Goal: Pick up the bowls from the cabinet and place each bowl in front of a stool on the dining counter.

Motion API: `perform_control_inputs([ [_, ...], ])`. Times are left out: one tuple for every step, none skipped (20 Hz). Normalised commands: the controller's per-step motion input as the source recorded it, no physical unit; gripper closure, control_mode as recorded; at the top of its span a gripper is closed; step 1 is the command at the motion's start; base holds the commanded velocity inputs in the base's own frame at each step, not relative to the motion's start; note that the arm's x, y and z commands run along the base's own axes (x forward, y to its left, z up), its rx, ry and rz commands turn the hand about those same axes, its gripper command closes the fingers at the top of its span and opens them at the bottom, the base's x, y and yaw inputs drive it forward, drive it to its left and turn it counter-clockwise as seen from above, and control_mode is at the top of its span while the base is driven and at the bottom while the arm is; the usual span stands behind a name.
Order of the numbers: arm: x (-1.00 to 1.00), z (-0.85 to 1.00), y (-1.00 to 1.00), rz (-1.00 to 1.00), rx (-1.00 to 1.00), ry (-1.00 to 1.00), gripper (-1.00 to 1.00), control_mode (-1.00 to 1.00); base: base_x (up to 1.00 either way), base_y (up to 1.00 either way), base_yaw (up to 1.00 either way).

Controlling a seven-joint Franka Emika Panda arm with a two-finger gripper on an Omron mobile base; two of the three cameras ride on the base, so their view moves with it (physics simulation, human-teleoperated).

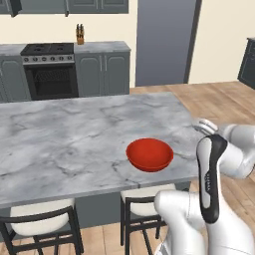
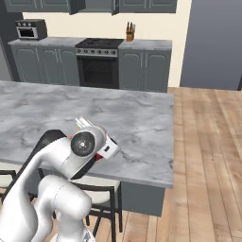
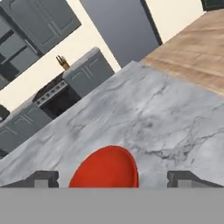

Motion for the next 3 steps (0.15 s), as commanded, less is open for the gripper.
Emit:
perform_control_inputs([
  [0.00, 1.00, -0.46, -0.01, 0.00, 0.01, -1.00, -1.00, 0.00, 0.00, 0.00],
  [0.00, 1.00, -0.49, 0.00, 0.00, 0.06, -1.00, -1.00, 0.00, 0.00, 0.00],
  [0.00, 1.00, -0.50, 0.00, 0.00, 0.09, -1.00, -1.00, 0.00, 0.00, 0.00],
])
